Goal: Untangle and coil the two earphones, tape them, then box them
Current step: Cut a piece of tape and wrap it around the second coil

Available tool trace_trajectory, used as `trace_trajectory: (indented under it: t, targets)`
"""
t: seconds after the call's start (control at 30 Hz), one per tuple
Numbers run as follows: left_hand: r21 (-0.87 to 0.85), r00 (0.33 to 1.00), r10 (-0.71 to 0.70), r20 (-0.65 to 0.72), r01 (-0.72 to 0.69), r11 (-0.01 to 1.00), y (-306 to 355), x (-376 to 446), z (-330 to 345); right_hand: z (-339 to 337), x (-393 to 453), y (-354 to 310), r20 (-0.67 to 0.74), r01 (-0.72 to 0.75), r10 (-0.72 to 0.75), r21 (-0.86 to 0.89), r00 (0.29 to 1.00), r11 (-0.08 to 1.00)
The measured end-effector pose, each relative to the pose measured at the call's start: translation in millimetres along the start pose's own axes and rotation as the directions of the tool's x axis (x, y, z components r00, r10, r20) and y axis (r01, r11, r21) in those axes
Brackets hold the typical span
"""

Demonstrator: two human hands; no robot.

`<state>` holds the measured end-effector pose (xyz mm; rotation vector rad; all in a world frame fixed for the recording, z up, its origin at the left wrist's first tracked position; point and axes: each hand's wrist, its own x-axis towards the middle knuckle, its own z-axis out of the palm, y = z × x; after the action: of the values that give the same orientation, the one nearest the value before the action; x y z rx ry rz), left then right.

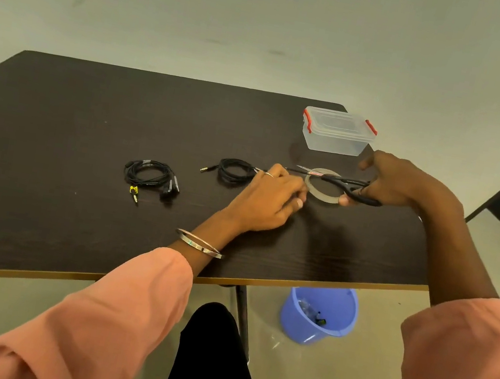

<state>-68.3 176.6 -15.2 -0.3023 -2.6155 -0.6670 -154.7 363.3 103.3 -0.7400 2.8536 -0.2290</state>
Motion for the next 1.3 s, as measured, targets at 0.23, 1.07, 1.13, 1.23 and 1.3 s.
trace_trajectory:
  t: [0.23, 1.07, 1.13, 1.23, 1.3]
  targets:
    - [0.140, 0.948, -0.077, 0.309, 0.035, 0.990, -0.8, 6.1, 4.5, 5.4, 11.5, 6.4, 0.003, 0.028, -0.029, 0.114, 1.000, 0.993]
    - [-0.241, 0.969, -0.188, -0.157, 0.147, 0.959, 5.2, -9.7, -6.4, 69.7, -6.6, 33.7, -0.217, -0.464, 0.530, 0.290, 0.820, 0.837]
    - [-0.290, 0.953, -0.230, -0.199, 0.167, 0.942, 2.8, -13.3, -7.8, 69.4, -6.1, 24.5, -0.176, -0.463, 0.507, 0.239, 0.844, 0.854]
    - [-0.340, 0.932, -0.279, -0.232, 0.192, 0.921, 2.3, -22.1, -12.4, 65.5, -7.7, 5.1, -0.242, -0.443, 0.447, 0.074, 0.861, 0.893]
    - [-0.371, 0.920, -0.319, -0.227, 0.221, 0.902, 0.8, -28.5, -17.5, 61.5, -8.0, -15.0, -0.339, -0.326, 0.338, 0.093, 0.878, 0.941]
